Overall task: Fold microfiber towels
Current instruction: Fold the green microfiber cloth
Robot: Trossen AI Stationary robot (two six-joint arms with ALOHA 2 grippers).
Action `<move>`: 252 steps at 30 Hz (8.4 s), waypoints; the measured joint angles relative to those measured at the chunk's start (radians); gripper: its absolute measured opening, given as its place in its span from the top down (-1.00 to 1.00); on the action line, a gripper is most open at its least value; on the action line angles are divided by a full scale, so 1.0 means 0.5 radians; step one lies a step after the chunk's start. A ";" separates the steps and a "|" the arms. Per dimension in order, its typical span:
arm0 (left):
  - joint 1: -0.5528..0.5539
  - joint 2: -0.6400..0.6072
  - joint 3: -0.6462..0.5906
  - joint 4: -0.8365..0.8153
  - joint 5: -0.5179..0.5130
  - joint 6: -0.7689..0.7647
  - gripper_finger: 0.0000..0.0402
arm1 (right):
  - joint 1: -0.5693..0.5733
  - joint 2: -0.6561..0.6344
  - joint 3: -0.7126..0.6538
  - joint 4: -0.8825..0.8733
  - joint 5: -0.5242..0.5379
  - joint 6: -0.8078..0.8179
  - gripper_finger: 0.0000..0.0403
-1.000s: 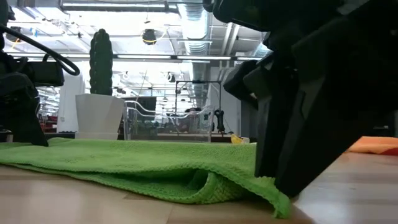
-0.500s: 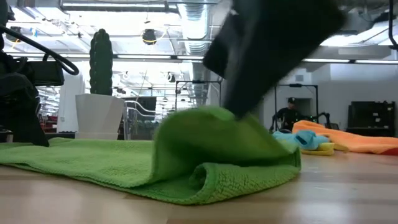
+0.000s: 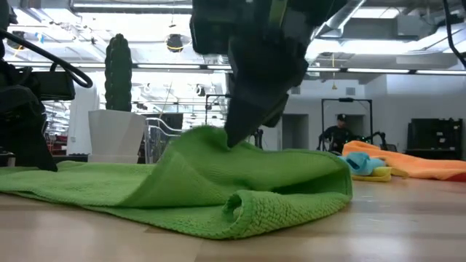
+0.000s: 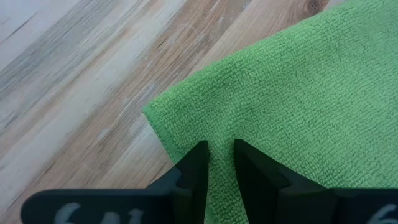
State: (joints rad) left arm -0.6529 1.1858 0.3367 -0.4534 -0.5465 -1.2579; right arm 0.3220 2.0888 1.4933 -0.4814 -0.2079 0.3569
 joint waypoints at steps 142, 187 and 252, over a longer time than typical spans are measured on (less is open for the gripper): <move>0.000 0.001 0.000 0.002 -0.024 -0.074 0.65 | 0.103 0.021 -0.010 0.163 0.543 -0.312 0.23; -0.001 0.001 0.000 -0.001 -0.019 -0.038 0.65 | 0.187 0.031 0.023 0.098 0.479 -0.150 0.96; 0.358 0.214 0.195 0.229 -0.118 0.391 0.65 | 0.421 -0.100 -0.846 1.066 1.317 1.108 0.91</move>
State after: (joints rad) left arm -0.4739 1.2929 0.4343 -0.3390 -0.6053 -1.0625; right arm 0.5325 2.0388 1.0701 0.0518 0.4508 0.9107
